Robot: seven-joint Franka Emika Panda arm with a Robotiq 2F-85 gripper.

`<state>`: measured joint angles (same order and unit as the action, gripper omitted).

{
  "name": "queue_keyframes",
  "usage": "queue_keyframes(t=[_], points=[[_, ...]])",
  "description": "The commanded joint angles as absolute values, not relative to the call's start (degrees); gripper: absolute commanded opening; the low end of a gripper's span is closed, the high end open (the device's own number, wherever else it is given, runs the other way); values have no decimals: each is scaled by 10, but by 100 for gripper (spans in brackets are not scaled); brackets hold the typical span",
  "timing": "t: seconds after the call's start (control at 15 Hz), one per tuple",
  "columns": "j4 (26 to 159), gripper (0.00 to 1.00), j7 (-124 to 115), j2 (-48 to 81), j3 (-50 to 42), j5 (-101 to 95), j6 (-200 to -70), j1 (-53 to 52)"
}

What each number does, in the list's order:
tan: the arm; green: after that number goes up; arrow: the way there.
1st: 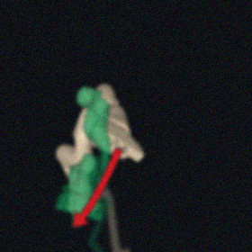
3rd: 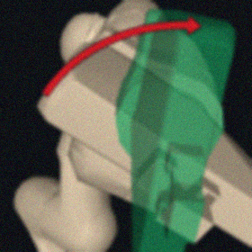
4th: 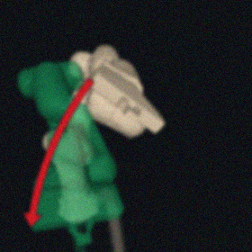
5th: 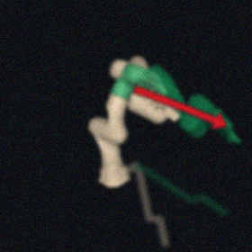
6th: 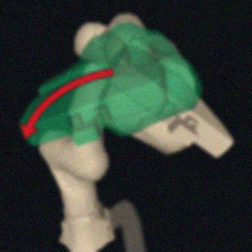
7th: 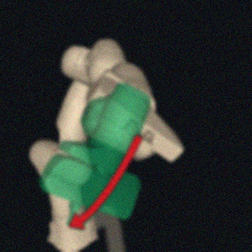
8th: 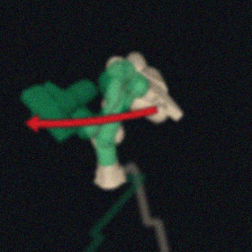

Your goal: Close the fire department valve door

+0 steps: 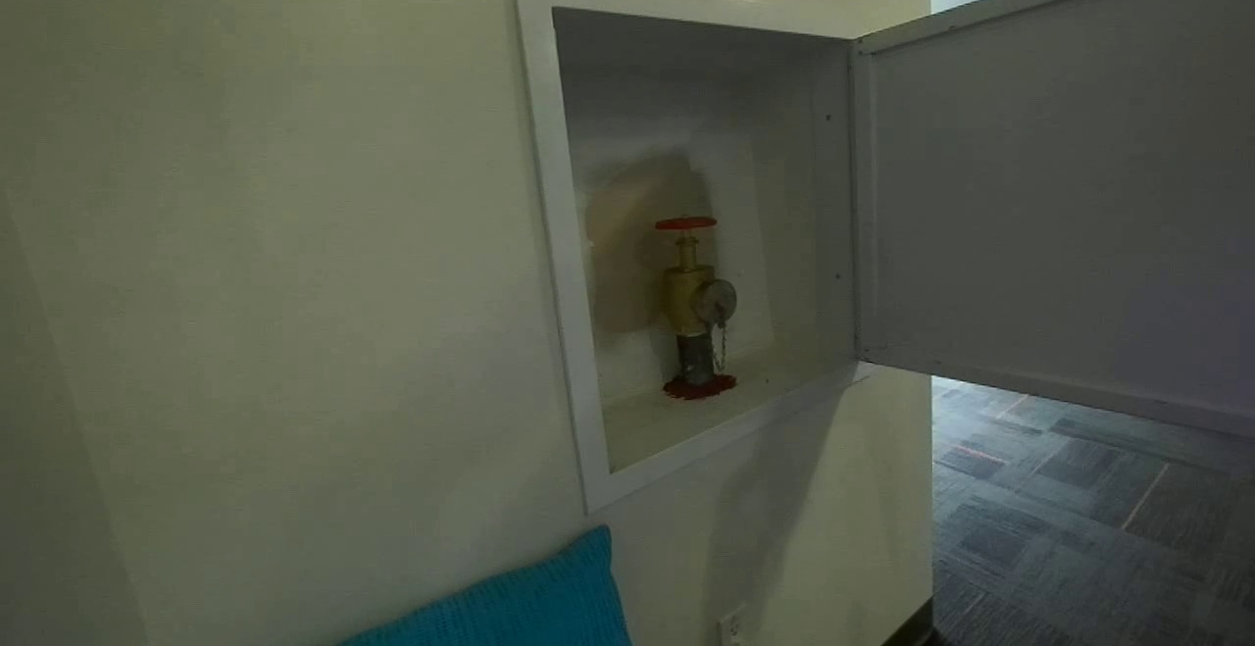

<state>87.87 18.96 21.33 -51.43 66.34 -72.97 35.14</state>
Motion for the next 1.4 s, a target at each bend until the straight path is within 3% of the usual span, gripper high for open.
queue_keyframes(t=[0.0,0.53,1.33], points=[[793,0,175,266,-426,681,-657,449],[740,0,186,279,-241,604,-545,560],[825,0,290,201,-161,411,-486,522]])
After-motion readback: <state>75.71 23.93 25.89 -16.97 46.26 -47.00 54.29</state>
